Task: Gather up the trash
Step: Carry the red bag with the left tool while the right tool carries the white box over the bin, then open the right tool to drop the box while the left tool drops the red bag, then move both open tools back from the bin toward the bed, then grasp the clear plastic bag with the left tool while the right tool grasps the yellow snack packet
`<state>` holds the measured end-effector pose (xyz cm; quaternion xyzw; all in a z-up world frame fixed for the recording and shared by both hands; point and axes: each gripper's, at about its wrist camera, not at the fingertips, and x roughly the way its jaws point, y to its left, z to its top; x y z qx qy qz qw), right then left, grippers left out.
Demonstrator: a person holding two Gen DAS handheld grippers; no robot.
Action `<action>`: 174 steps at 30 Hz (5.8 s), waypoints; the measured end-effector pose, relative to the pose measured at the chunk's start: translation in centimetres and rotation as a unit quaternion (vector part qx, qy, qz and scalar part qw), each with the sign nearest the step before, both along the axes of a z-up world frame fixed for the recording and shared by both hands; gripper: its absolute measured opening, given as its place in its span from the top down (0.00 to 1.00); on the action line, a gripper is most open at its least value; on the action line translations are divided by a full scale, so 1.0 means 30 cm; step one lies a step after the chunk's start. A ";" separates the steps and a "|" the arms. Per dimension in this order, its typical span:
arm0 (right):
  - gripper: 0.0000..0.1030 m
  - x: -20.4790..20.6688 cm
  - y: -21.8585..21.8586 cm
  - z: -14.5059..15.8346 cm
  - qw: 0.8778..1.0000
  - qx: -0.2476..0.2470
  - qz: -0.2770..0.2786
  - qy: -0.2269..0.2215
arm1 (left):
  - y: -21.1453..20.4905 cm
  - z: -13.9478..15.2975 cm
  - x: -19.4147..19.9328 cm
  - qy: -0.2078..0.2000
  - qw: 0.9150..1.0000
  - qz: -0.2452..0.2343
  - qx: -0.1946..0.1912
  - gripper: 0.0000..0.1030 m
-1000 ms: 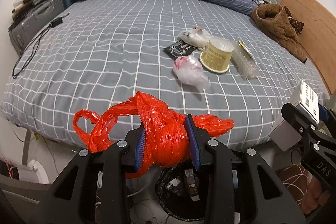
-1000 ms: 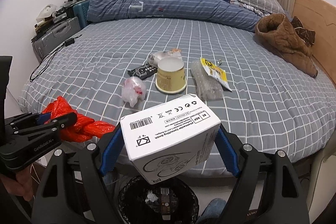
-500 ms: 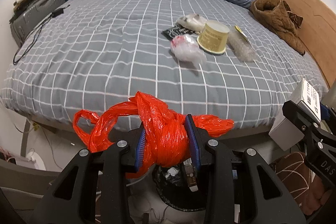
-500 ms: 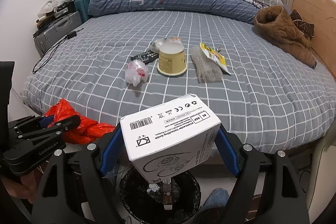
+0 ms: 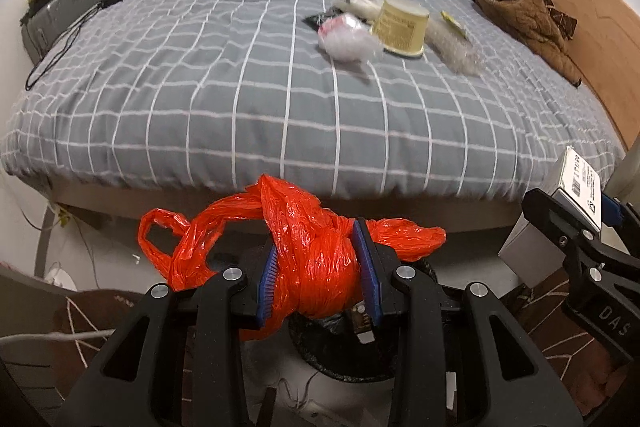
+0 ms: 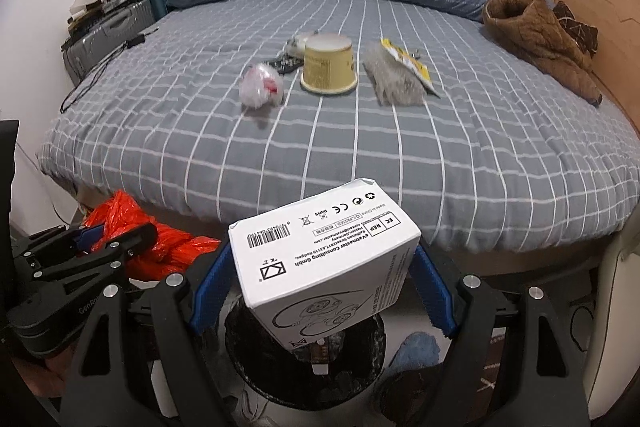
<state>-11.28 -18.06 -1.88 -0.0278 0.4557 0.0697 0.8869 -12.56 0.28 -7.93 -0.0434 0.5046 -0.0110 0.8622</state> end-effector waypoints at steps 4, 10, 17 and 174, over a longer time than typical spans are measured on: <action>0.26 -0.019 -0.004 -0.042 1.000 -0.001 -0.002 0.015 | 0.000 -0.044 -0.021 0.012 1.000 0.001 -0.002 0.67; 0.26 -0.047 -0.005 -0.113 0.999 -0.009 -0.001 0.034 | -0.004 -0.110 -0.049 0.020 1.000 0.003 -0.006 0.67; 0.26 -0.063 -0.008 -0.207 0.998 -0.007 -0.009 0.065 | -0.014 -0.185 -0.065 0.033 0.999 0.001 -0.002 0.67; 0.08 0.744 -0.235 -0.018 0.998 -0.044 -0.032 -0.032 | -0.080 0.020 0.696 -0.035 0.998 -0.003 0.046 0.06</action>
